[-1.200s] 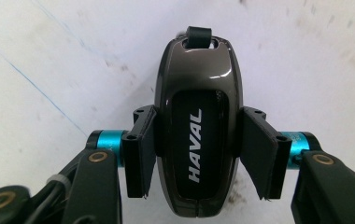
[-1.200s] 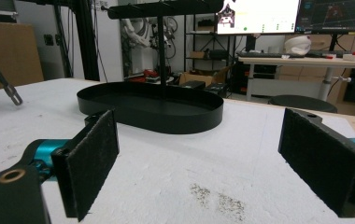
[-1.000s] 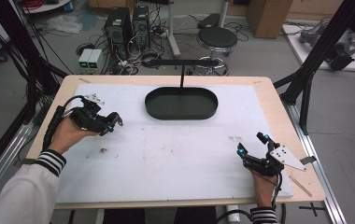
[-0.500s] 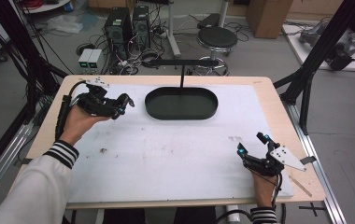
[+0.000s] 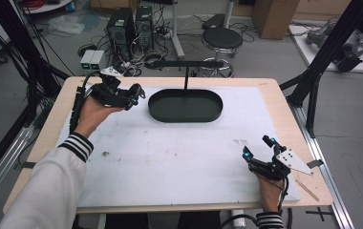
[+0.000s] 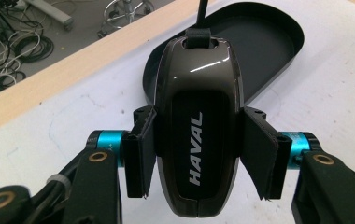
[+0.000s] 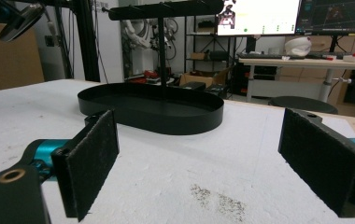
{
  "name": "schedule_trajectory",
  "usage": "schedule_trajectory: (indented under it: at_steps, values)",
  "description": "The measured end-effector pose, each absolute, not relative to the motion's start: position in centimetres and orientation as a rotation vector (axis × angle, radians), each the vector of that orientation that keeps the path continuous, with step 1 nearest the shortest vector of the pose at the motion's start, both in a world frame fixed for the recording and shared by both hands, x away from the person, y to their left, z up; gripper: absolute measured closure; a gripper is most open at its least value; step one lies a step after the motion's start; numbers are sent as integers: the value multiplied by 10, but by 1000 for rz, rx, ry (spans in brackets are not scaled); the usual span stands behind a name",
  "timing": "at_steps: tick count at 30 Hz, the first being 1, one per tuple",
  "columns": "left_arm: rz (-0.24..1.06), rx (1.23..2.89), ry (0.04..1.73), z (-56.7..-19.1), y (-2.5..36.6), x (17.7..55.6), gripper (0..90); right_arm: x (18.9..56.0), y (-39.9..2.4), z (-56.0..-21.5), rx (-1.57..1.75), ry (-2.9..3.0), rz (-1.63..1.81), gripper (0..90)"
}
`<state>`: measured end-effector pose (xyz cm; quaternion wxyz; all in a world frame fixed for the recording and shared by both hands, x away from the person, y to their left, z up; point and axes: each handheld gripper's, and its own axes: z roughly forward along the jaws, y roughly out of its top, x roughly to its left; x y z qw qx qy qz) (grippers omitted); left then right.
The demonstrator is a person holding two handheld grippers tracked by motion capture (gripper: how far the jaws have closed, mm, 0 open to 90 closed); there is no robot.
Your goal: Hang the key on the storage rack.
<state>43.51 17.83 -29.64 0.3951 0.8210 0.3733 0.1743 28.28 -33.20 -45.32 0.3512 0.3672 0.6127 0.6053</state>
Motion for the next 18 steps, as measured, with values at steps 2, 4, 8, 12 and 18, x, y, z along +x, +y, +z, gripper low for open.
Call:
schedule_trajectory:
  at_steps: [2, 4, 8, 12, 18]
  values:
    - [445, 2075, 943, -292, 173, 440, 487, 283, -332, -453, 948, 1588, 1566, 114]
    - [451, 2066, 938, -287, 169, 445, 487, 283, -332, -453, 950, 1588, 1567, 114]
    - [457, 2053, 932, -280, 161, 452, 487, 283, -332, -453, 947, 1585, 1568, 114]
    - [467, 2054, 923, -275, 153, 456, 487, 283, -332, -453, 957, 1585, 1574, 114]
    - [491, 2046, 926, -272, 145, 463, 487, 284, -332, -453, 943, 1584, 1568, 114]
